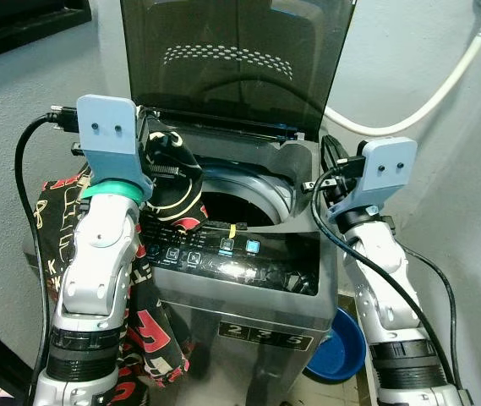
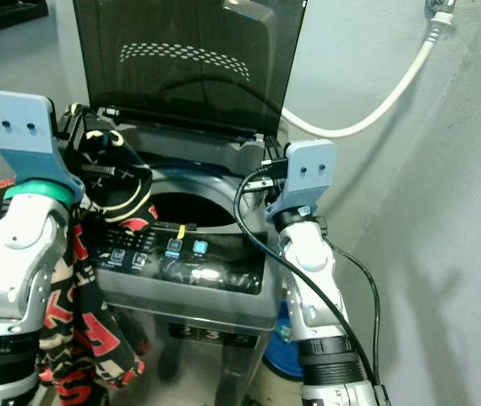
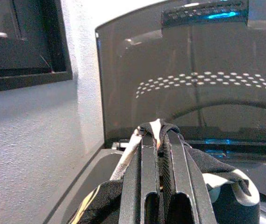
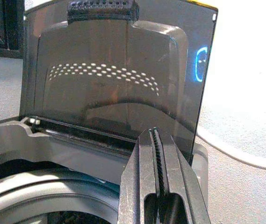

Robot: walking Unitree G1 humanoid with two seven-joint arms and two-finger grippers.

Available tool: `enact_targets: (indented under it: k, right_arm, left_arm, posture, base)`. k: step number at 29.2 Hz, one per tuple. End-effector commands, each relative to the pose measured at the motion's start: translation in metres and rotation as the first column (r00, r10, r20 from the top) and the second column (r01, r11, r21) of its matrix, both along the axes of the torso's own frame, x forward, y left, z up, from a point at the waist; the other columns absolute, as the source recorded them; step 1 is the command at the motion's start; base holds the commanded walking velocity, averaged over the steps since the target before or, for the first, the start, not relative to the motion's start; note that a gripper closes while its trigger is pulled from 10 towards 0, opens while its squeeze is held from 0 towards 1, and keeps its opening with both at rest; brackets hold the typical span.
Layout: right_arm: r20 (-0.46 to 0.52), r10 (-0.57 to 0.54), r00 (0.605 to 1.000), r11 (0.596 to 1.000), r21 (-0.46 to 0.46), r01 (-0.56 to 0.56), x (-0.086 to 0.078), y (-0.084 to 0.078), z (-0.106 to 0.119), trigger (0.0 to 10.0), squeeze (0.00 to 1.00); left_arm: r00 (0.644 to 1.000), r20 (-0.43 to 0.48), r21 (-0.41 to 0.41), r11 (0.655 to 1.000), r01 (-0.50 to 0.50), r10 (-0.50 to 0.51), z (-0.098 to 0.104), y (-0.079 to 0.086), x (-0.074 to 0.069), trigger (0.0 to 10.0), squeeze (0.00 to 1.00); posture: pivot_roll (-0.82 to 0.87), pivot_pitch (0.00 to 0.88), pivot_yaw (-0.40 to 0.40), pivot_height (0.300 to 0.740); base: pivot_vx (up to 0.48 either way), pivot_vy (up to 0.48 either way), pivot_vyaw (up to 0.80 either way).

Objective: Clothes washing

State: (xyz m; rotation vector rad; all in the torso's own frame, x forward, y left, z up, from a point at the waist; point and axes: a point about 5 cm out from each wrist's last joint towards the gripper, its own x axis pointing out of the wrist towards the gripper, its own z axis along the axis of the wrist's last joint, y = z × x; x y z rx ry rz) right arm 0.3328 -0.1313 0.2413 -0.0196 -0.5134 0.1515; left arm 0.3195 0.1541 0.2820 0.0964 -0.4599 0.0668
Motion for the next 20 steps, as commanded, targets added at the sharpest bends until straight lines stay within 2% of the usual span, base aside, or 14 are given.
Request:
enact_targets:
  k: [1,4,9,20]
  right_arm:
    - [-0.016,-0.014,1.0,1.0,0.003,0.014,0.0,-0.0026,-0.0055,10.0,0.0]
    - [-0.016,-0.016,1.0,1.0,0.003,0.016,-0.0001,-0.0031,-0.0055,10.0,0.0]
    - [-0.016,-0.018,1.0,1.0,0.001,0.018,0.0001,-0.0039,-0.0056,10.0,0.0]
    - [-0.015,-0.016,1.0,1.0,-0.002,0.016,0.0014,-0.0035,-0.0056,10.0,0.0]
  left_arm:
    - [1.0,0.021,0.018,1.0,0.009,-0.009,0.0035,-0.0033,-0.0002,10.0,0.0]
    - [1.0,0.016,-0.006,1.0,0.023,-0.023,0.0031,-0.0038,0.0,10.0,0.0]
    - [0.999,0.01,-0.039,0.998,0.05,-0.049,0.003,-0.0053,0.0004,10.0,0.0]
    - [0.999,0.018,-0.039,0.998,0.04,-0.04,0.0038,-0.0037,-0.0003,10.0,0.0]
  posture:
    - [0.12,0.0,0.008,0.74]
    - [0.12,0.0,0.008,0.74]
    - [0.12,0.0,0.008,0.74]
    - [0.12,0.0,0.005,0.74]
  base:
    - [0.0,-0.412,0.0]
    - [0.0,-0.272,0.0]
    - [0.0,0.48,0.0]
    - [0.0,0.48,0.0]
